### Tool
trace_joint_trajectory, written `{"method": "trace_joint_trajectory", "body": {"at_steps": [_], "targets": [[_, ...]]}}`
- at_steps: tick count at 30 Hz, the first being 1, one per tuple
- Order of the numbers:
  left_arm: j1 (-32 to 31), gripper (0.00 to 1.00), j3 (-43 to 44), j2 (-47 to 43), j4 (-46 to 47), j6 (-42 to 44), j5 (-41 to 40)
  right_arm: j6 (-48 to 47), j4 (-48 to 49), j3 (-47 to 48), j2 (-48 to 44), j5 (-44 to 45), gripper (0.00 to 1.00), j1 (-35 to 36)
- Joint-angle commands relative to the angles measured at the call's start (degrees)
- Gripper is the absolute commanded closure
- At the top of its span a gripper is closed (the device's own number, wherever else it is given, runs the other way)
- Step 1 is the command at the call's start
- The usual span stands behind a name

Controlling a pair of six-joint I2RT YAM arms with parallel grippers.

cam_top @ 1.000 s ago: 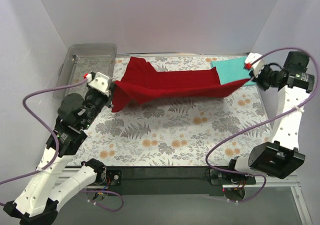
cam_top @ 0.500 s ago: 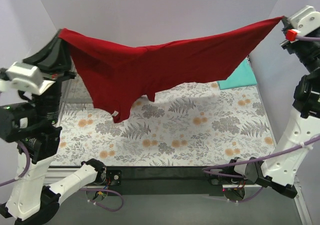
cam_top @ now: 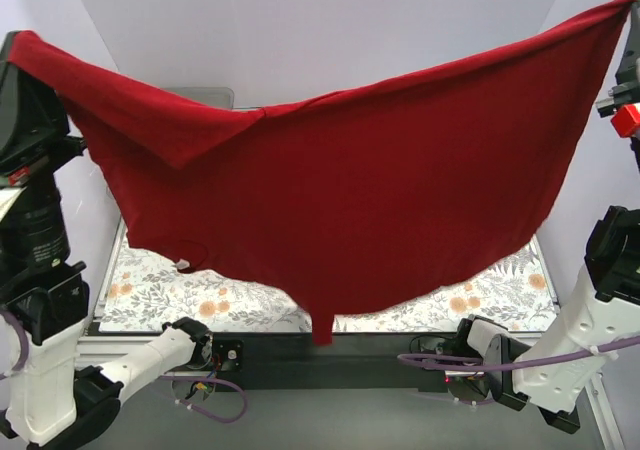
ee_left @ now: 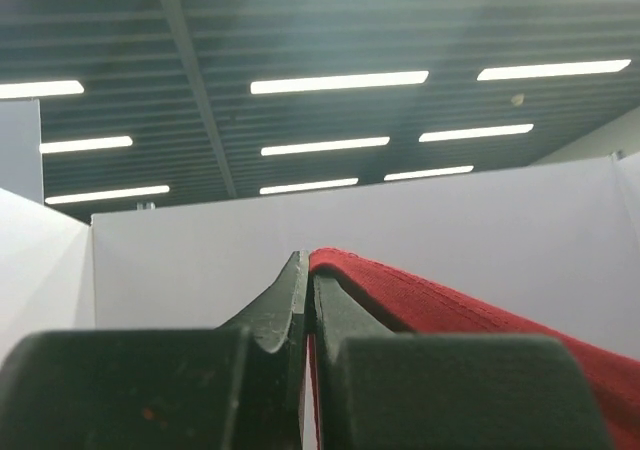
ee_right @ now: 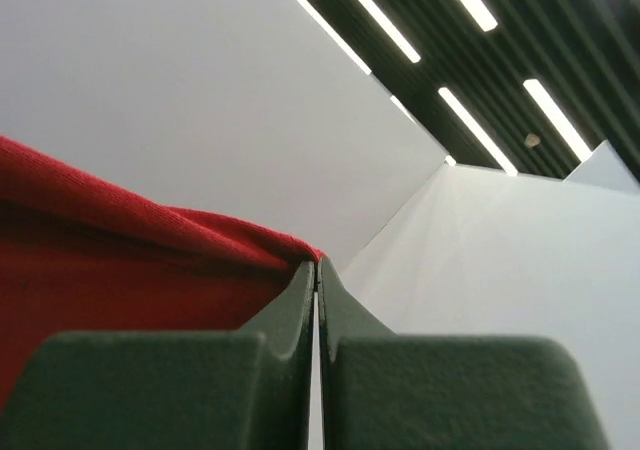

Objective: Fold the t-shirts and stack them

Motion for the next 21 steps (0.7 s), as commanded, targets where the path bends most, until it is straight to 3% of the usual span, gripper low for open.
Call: {"method": "trace_joint_trajectory", "body": {"at_steps": [1,9,14,18,21], "targets": [[-0.2,1.00,-2.2,5.5,-5.5,4.1,-4.6,0.2,1.2,-9.7,0.2,0.1,0.99,-0.4],[1.2,1.00,-15.4,18.5,-3.6,7.2,-5.3,-2.3,6.0,-35.8,0.6,-10.9,0.99,-0.4],[12.2,1.00,-20.3,31.5,1.2,-4.3,4.0,-4.0,11.5,-50.6,6.8,-17.1,0.99,0.5],[14.9,1.00,-18.9,44.0,2.4,-5.6,7.2,-9.8,12.9,-55.4,14.6,-16.0,0.99,4.7],[15.6,1.00,-14.8,51.4,0.8,-5.9,7.9,-12.2,13.1,-53.4,24.0,-12.8,0.99,8.7]]}}
